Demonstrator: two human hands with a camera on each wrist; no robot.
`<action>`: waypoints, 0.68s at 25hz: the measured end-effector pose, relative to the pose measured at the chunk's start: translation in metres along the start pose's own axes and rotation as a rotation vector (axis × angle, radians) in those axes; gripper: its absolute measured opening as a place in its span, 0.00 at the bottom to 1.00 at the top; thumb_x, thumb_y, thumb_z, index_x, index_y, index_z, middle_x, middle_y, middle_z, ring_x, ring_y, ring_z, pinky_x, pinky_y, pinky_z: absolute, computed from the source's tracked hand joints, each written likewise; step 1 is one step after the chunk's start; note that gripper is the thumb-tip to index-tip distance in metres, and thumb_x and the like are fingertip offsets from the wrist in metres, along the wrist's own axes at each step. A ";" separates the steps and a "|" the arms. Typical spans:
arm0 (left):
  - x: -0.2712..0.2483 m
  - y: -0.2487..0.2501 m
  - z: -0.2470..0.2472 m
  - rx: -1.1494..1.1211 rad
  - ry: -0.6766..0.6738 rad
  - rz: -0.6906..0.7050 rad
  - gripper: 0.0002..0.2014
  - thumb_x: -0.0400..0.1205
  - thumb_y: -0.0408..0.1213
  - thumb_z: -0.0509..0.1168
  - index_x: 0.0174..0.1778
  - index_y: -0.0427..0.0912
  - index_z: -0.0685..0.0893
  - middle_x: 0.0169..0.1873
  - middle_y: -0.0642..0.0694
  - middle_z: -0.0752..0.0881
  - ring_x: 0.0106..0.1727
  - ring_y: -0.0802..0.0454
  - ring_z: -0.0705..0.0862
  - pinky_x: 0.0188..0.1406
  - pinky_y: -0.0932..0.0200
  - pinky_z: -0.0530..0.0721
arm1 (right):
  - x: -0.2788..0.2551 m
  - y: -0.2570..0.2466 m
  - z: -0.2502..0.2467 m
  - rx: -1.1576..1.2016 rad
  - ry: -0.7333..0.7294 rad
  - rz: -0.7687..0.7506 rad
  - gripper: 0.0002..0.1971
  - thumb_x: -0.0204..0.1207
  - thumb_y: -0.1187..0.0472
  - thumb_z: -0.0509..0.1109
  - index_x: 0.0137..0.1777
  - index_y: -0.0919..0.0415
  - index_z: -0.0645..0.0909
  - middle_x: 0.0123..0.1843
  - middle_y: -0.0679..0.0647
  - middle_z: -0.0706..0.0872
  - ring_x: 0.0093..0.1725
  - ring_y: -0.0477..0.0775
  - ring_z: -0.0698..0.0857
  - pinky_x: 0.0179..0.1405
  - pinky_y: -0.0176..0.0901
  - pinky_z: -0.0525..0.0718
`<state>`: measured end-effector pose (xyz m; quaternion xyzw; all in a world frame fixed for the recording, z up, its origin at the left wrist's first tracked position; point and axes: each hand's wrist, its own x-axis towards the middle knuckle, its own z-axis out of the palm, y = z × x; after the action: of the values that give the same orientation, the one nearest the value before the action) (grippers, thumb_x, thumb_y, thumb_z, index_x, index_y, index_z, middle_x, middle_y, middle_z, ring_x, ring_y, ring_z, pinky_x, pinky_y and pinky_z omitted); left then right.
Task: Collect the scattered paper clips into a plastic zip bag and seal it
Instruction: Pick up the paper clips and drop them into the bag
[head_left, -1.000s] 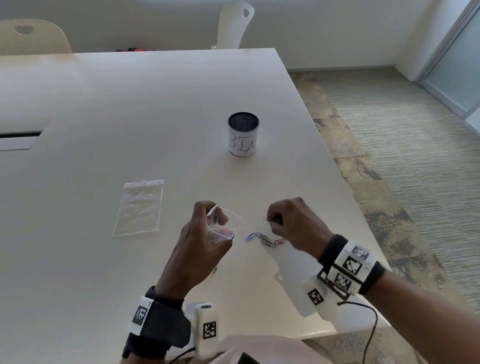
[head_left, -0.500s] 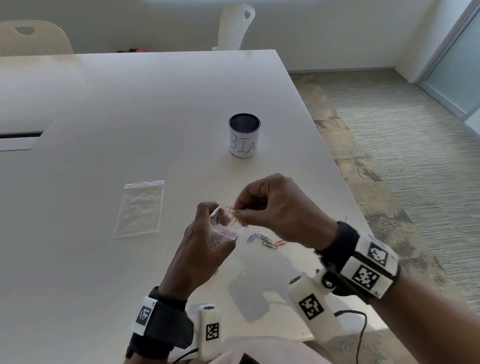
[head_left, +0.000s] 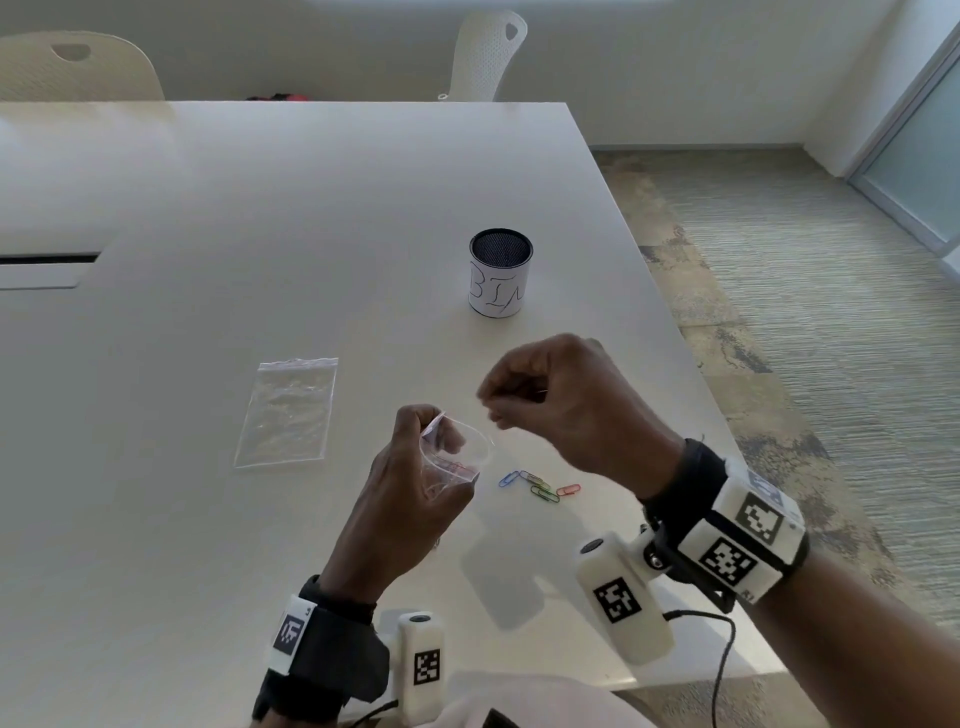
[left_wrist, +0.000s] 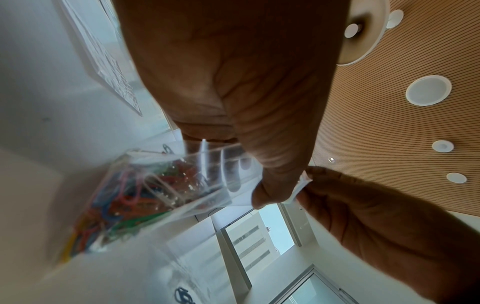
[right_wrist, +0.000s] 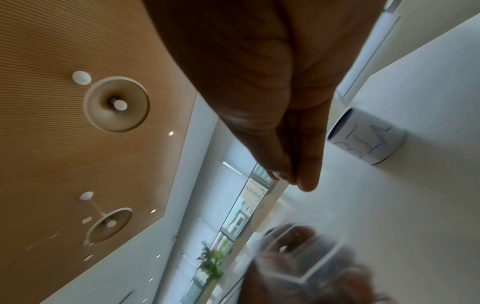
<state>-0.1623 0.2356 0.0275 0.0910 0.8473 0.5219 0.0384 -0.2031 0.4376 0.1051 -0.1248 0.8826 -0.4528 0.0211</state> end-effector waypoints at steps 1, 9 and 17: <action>0.000 0.000 0.000 -0.007 0.001 -0.004 0.21 0.81 0.31 0.74 0.61 0.51 0.70 0.55 0.54 0.83 0.34 0.47 0.89 0.28 0.41 0.89 | -0.003 0.011 -0.005 -0.063 0.015 0.016 0.04 0.75 0.63 0.84 0.47 0.59 0.93 0.38 0.50 0.95 0.39 0.47 0.94 0.48 0.50 0.94; -0.001 -0.006 0.001 0.014 0.003 -0.002 0.22 0.81 0.33 0.75 0.61 0.55 0.71 0.55 0.56 0.83 0.39 0.48 0.91 0.42 0.44 0.89 | -0.048 0.081 0.014 -0.592 -0.336 0.311 0.26 0.74 0.56 0.84 0.69 0.60 0.81 0.63 0.54 0.84 0.62 0.56 0.85 0.65 0.45 0.84; -0.001 -0.007 0.002 0.029 -0.003 0.008 0.23 0.80 0.34 0.76 0.63 0.54 0.71 0.54 0.59 0.83 0.43 0.50 0.92 0.40 0.53 0.91 | -0.039 0.080 0.033 -0.397 -0.255 0.045 0.24 0.77 0.62 0.82 0.72 0.55 0.83 0.64 0.50 0.84 0.59 0.49 0.84 0.63 0.46 0.87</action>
<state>-0.1621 0.2341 0.0209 0.0956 0.8543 0.5096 0.0363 -0.1767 0.4652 0.0184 -0.1629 0.9471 -0.2503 0.1175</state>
